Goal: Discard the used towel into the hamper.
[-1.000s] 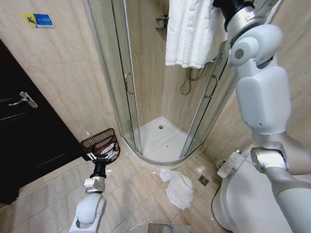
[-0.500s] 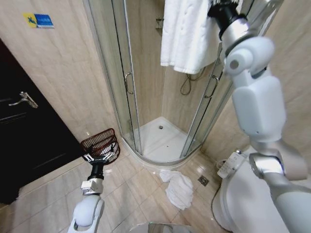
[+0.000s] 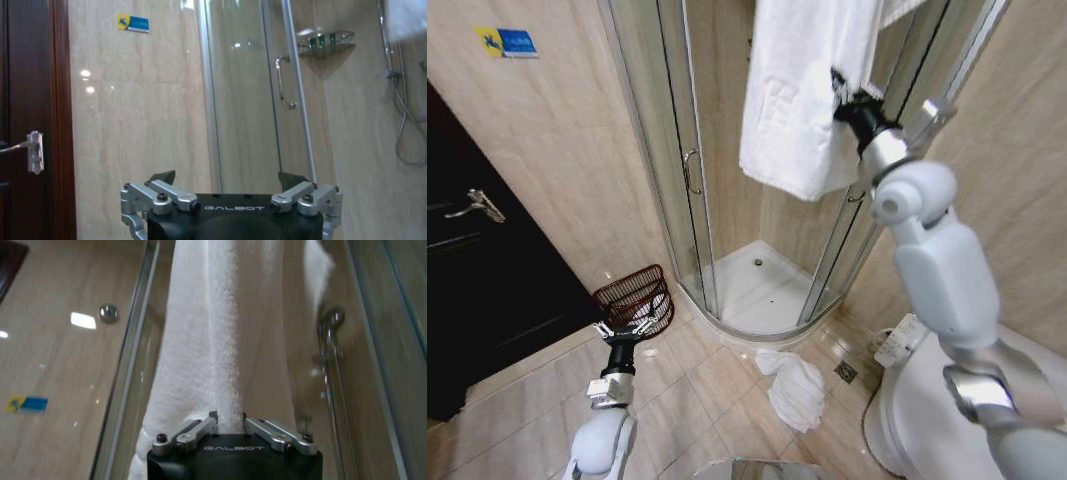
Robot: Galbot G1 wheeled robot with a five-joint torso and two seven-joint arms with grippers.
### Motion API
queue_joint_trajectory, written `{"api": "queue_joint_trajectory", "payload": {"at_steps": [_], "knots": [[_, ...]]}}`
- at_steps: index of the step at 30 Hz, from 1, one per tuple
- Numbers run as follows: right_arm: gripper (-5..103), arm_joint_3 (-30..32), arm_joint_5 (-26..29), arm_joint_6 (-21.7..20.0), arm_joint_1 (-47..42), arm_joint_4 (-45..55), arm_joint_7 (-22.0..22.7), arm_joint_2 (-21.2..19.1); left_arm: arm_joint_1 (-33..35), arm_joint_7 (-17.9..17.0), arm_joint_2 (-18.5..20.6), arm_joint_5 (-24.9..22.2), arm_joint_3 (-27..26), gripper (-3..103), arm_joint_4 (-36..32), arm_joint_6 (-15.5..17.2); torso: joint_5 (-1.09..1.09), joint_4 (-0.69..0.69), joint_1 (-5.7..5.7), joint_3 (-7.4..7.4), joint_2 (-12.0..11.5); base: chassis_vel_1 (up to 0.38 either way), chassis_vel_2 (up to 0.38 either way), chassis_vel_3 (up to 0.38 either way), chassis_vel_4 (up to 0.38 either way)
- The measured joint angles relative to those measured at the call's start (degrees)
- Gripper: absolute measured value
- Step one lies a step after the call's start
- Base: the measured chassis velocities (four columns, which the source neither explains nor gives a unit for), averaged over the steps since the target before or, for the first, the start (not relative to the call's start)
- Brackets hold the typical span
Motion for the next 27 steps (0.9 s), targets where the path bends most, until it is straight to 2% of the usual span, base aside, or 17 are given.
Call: {"api": "queue_joint_trajectory", "payload": {"at_steps": [2, 13, 18, 27], "knots": [[5, 1.77, -0.29, 0.02, -6.70, 1.90, -0.58, 0.08, 0.02, 0.02, -0.28, 0.00, 0.03, 100, -0.27, -0.09, 0.00, 0.01, 0.01, 0.01, 0.00, 0.000, 0.000, 0.000, 0.000], [5, 7.64, -4.82, 2.67, -23.35, 5.16, -3.99, 0.77, -1.12, 0.52, 0.39, -0.01, 0.80, 100, 0.82, -0.22, 0.01, 0.00, 0.02, 0.01, -0.01, 0.000, 0.000, 0.000, 0.000], [5, 9.82, -8.26, 4.67, -33.55, 6.13, -5.17, 3.77, -2.06, 0.83, 0.38, 0.05, 1.83, 100, 1.54, -0.07, 0.02, -0.01, 0.01, 0.02, -0.01, 0.000, 0.000, 0.000, 0.000], [5, 11.32, -11.48, 5.59, -40.86, 6.60, -4.80, 6.89, -1.42, 0.53, 1.65, 0.13, 3.35, 100, 2.91, -0.09, 0.00, 0.01, 0.02, 0.02, -0.01, 0.000, 0.000, 0.000, 0.000]]}}
